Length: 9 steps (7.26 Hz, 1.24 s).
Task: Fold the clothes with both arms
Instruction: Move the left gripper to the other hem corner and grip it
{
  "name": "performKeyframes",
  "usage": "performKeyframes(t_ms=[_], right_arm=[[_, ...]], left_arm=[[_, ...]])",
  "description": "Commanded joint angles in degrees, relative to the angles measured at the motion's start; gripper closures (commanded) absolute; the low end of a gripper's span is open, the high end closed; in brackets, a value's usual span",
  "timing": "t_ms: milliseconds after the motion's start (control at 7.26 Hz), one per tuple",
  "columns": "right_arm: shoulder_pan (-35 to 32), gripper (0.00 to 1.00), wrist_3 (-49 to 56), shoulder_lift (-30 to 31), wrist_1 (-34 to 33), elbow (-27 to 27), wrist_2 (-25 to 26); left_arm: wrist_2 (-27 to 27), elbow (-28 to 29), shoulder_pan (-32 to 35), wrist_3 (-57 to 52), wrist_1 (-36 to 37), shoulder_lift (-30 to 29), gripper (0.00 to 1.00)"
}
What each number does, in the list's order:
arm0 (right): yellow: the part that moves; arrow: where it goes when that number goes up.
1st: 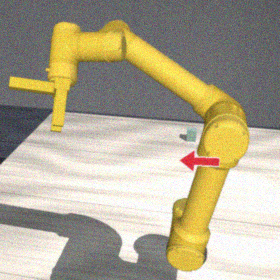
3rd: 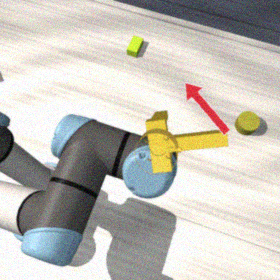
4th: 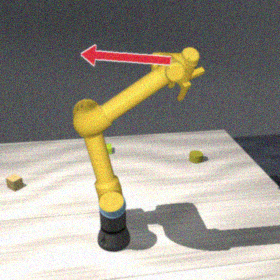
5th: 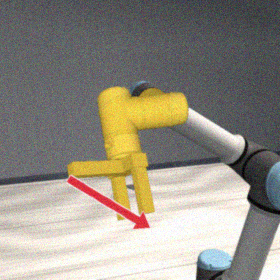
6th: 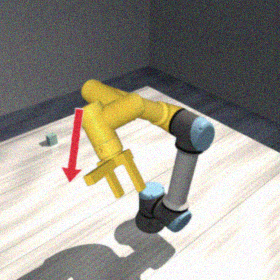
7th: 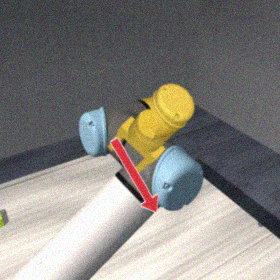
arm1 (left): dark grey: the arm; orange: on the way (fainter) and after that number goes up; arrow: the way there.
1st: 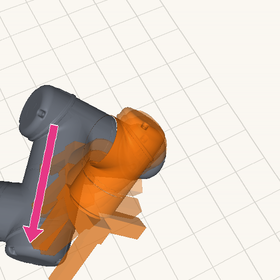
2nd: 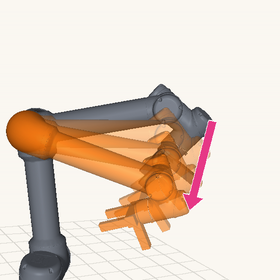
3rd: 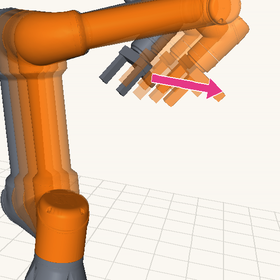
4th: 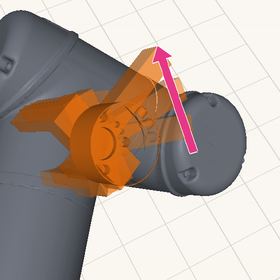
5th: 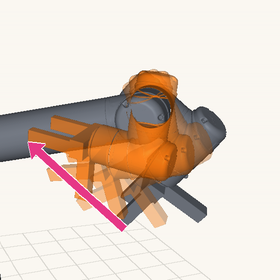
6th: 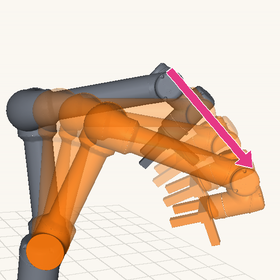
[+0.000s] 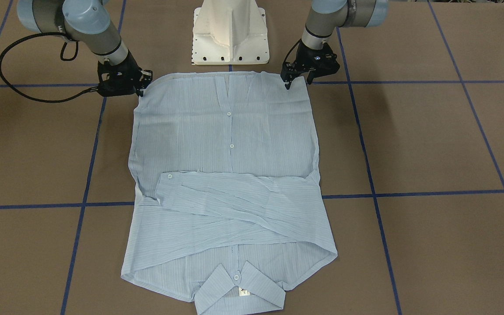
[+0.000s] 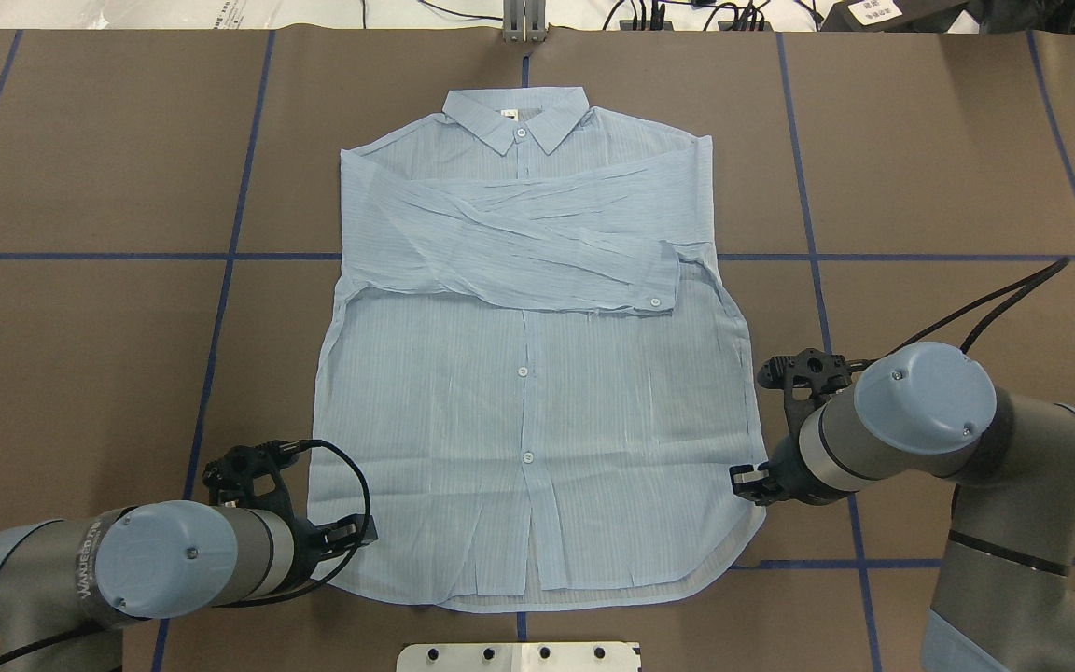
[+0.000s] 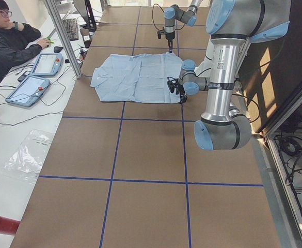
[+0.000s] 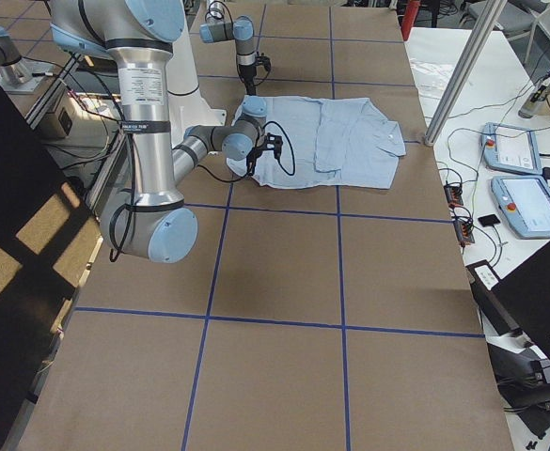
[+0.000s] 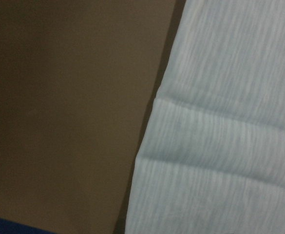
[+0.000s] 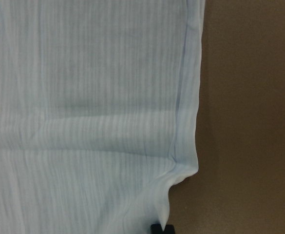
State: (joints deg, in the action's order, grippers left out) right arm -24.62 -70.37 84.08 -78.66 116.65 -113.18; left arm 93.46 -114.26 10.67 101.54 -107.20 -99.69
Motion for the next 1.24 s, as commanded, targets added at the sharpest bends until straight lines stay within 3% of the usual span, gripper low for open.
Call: performKeyframes(t_ms=[0, 413, 551, 1102], right_arm=[[-0.7, 1.0, 0.1, -0.4, -0.1, 0.5, -0.4], [-1.0, 1.0, 0.1, -0.4, -0.2, 0.7, -0.4], [-1.0, 1.0, 0.0, -0.4, -0.2, 0.7, -0.4], [-1.3, 1.0, 0.1, -0.3, -0.2, 0.6, -0.4]], left_arm=[[0.0, -0.3, 0.1, -0.1, 0.4, -0.2, 0.17], [-0.1, -0.3, 0.6, -0.6, 0.5, 0.4, 0.19], [-0.1, -0.2, 0.5, -0.5, 0.5, 1.0, 0.3], [-0.1, -0.4, 0.3, -0.6, 0.5, 1.6, 0.36]])
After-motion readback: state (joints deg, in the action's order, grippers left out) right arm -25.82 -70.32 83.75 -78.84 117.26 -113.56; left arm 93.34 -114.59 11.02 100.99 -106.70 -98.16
